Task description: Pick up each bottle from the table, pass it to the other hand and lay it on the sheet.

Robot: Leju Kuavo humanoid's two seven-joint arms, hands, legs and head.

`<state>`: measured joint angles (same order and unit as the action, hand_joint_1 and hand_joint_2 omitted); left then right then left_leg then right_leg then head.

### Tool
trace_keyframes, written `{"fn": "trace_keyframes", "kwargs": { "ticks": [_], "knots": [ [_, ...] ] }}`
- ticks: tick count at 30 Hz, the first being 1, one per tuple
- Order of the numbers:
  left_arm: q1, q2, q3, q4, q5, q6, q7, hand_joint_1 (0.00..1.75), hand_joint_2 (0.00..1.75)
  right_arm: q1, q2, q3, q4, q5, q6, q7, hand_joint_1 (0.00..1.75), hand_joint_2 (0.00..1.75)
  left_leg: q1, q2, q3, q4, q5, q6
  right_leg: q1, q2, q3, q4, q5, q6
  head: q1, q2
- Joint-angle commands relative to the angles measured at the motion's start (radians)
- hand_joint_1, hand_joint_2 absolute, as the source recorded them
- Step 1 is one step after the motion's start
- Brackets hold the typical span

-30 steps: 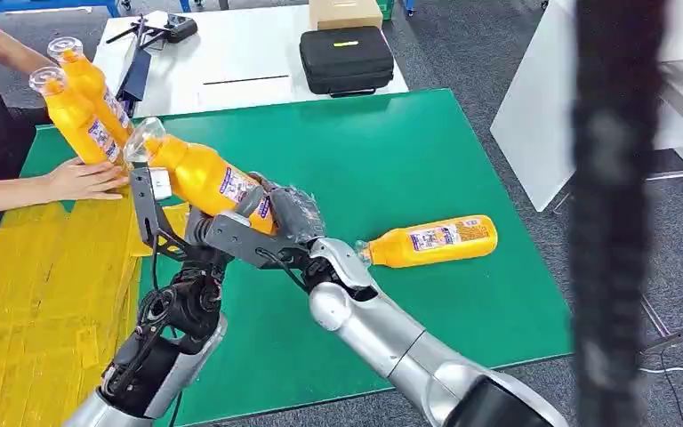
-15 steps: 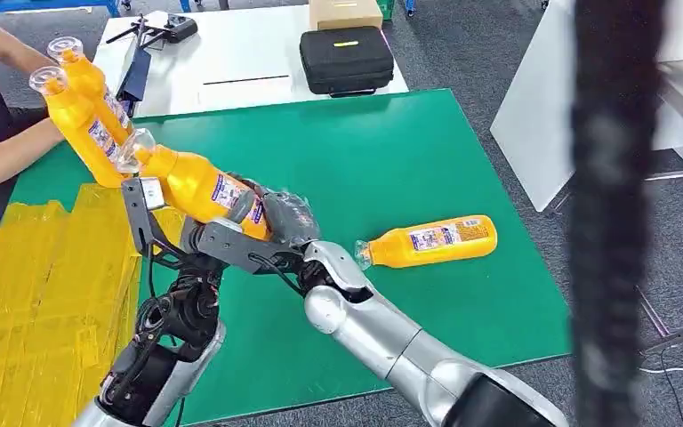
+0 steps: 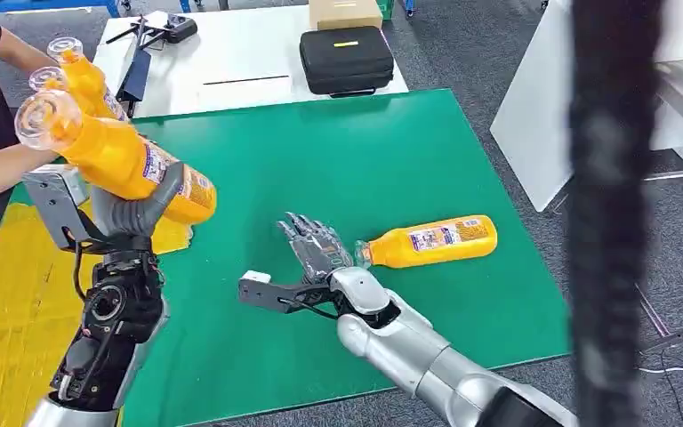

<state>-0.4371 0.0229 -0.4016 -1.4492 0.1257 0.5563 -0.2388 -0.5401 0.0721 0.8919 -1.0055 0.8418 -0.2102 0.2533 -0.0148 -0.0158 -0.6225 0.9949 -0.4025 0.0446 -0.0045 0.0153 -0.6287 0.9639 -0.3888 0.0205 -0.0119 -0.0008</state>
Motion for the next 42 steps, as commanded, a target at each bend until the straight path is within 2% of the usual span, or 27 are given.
{"fn": "trace_keyframes", "kwargs": {
  "ticks": [1,3,4,5,7,8,9,11,12,17,19,20,22,23,24,25,27,32,34,39,42],
  "knots": [
    [0.027,0.126,0.218,0.124,-0.535,0.138,-0.004,1.75,1.75,0.108,-0.212,-0.179,-0.288,0.091,-0.006,-0.045,0.0,0.0,0.0,0.0,0.008,-0.001,-0.002,-0.003,0.0,-0.002,0.008,-0.001,-0.003,0.0,0.0,0.0],
    [0.043,0.155,0.248,0.228,-0.817,0.108,0.102,1.75,1.75,0.158,-0.28,-0.262,-0.458,0.047,-0.016,-0.09,0.0,0.0,0.0,0.001,0.008,-0.001,-0.003,-0.003,0.0,-0.001,0.007,-0.001,-0.003,0.0,0.0,0.0],
    [0.044,0.164,0.247,0.272,-0.892,0.105,0.119,1.75,1.75,0.176,-0.305,-0.289,-0.527,-0.007,0.01,-0.117,0.0,0.0,-0.001,-0.001,0.005,-0.001,-0.001,-0.002,-0.001,-0.002,0.005,0.0,-0.002,0.0,0.0,0.0],
    [0.038,0.179,0.232,0.338,-1.035,0.078,0.185,1.75,1.75,0.186,-0.33,-0.311,-0.581,-0.03,0.03,-0.131,0.0,0.0,-0.001,-0.001,0.009,-0.001,-0.003,-0.003,0.0,-0.003,0.009,0.0,-0.004,0.0,0.0,0.0],
    [0.03,0.174,0.232,0.404,-1.055,0.071,0.188,1.75,1.75,0.196,-0.355,-0.332,-0.635,-0.03,0.044,-0.136,0.0,0.0,-0.002,-0.002,0.004,-0.001,-0.001,-0.002,-0.002,-0.003,0.004,0.0,-0.002,0.0,0.0,0.0],
    [0.03,0.171,0.231,0.407,-1.056,0.074,0.186,1.75,1.75,0.197,-0.354,-0.332,-0.638,-0.03,0.046,-0.136,0.0,0.0,-0.001,-0.003,0.007,0.0,-0.003,-0.003,-0.001,-0.005,0.007,0.001,-0.004,0.0,0.0,0.0],
    [0.022,0.191,0.196,0.456,-1.172,0.039,0.246,1.75,1.75,0.2,-0.362,-0.336,-0.653,-0.033,0.046,-0.153,0.0,1.75,-0.001,-0.002,0.003,0.0,-0.001,-0.002,-0.001,-0.003,0.003,0.0,-0.002,0.0,0.0,0.0],
    [0.017,0.21,0.162,0.533,-1.246,-0.047,0.301,1.75,1.75,0.205,-0.389,-0.339,-0.68,-0.019,0.031,-0.164,0.0,1.75,0.0,-0.001,0.008,0.001,-0.004,-0.004,0.0,-0.003,0.008,0.001,-0.005,0.0,0.0,0.0],
    [0.009,0.223,0.13,0.592,-1.305,-0.082,0.327,1.75,1.75,0.204,-0.409,-0.337,-0.69,-0.035,0.032,-0.182,0.0,1.75,-0.001,-0.001,0.005,-0.001,-0.002,-0.002,-0.001,-0.002,0.005,0.0,-0.003,0.0,0.0,0.0],
    [-0.029,0.224,0.065,0.842,-1.338,-0.202,0.322,1.75,1.75,0.192,-0.454,-0.346,-0.688,-0.081,0.009,-0.221,0.0,1.75,-0.001,0.0,0.01,-0.001,-0.004,-0.004,-0.001,-0.003,0.01,0.0,-0.004,-0.001,0.0,0.0],
    [-0.047,0.211,0.056,0.893,-1.312,-0.263,0.3,1.75,1.75,0.204,-0.459,-0.359,-0.694,-0.095,0.025,-0.208,0.0,1.75,-0.001,-0.001,0.005,-0.001,-0.002,-0.002,-0.001,-0.002,0.005,-0.001,-0.002,0.0,0.0,0.0],
    [-0.052,0.208,0.053,0.903,-1.304,-0.285,0.289,1.48,1.75,0.207,-0.463,-0.361,-0.698,-0.094,0.031,-0.205,0.0,1.75,0.0,-0.001,0.007,0.0,-0.003,-0.003,0.0,-0.003,0.007,0.0,-0.004,0.0,0.0,0.0],
    [-0.056,0.204,0.051,0.903,-1.305,-0.287,0.29,1.48,1.75,0.214,-0.466,-0.362,-0.698,-0.094,0.028,-0.206,0.0,1.75,-0.001,-0.001,0.005,-0.001,-0.001,-0.002,-0.001,-0.002,0.004,-0.001,-0.002,0.0,0.0,0.0],
    [-0.058,0.205,0.051,0.902,-1.305,-0.288,0.29,0.0,1.75,0.215,-0.466,-0.362,-0.698,-0.094,0.028,-0.206,0.0,1.75,-0.001,-0.001,0.008,-0.001,-0.002,-0.003,-0.001,-0.003,0.008,0.0,-0.003,0.0,0.0,0.0],
    [-0.068,0.203,0.042,0.914,-1.277,-0.351,0.258,0.0,1.75,0.219,-0.482,-0.357,-0.695,-0.107,0.081,-0.191,0.0,1.75,-0.001,-0.003,0.008,-0.002,-0.001,-0.002,-0.001,-0.004,0.008,-0.001,-0.002,0.0,0.0,0.0],
    [-0.07,0.202,0.041,0.914,-1.25,-0.383,0.225,0.0,0.0,0.221,-0.495,-0.357,-0.692,-0.13,0.114,-0.195,0.0,1.75,-0.001,-0.004,0.011,-0.001,-0.002,-0.003,-0.001,-0.006,0.011,0.0,-0.003,0.0,-0.001,0.0],
    [-0.074,0.206,0.018,0.914,-1.227,-0.424,0.215,0.0,0.0,0.226,-0.528,-0.353,-0.662,-0.118,0.153,-0.196,0.0,1.75,-0.001,-0.004,0.012,-0.001,-0.002,-0.004,-0.002,-0.006,0.013,-0.001,-0.003,0.0,-0.001,0.0],
    [-0.072,0.208,0.013,0.909,-1.219,-0.433,0.213,0.0,0.0,0.232,-0.53,-0.363,-0.65,-0.118,0.15,-0.202,0.0,1.75,-0.002,-0.004,0.018,-0.003,-0.003,-0.003,-0.003,-0.004,0.018,-0.001,-0.003,0.001,-0.001,0.0],
    [-0.057,0.205,0.039,0.879,-1.158,-0.425,0.179,0.0,0.0,0.248,-0.561,-0.369,-0.646,-0.102,0.218,-0.161,0.0,1.75,-0.002,-0.002,0.021,-0.003,-0.002,-0.003,-0.002,-0.003,0.02,-0.002,-0.002,0.001,0.0,0.0],
    [0.024,0.196,0.103,0.674,-0.948,-0.44,0.102,0.0,0.0,0.301,-0.628,-0.462,-0.582,-0.068,0.345,-0.157,0.0,1.75,-0.002,-0.006,0.024,-0.003,-0.002,-0.003,-0.002,-0.007,0.024,-0.002,-0.003,0.001,0.0,0.0],
    [0.078,0.181,0.141,0.479,-0.776,-0.46,0.092,0.0,0.0,0.273,-0.673,-0.466,-0.495,-0.044,0.381,-0.181,0.0,1.75,-0.003,-0.006,0.022,-0.002,-0.002,-0.001,-0.003,-0.007,0.023,-0.001,-0.003,0.002,-0.001,0.0]
  ]
}}
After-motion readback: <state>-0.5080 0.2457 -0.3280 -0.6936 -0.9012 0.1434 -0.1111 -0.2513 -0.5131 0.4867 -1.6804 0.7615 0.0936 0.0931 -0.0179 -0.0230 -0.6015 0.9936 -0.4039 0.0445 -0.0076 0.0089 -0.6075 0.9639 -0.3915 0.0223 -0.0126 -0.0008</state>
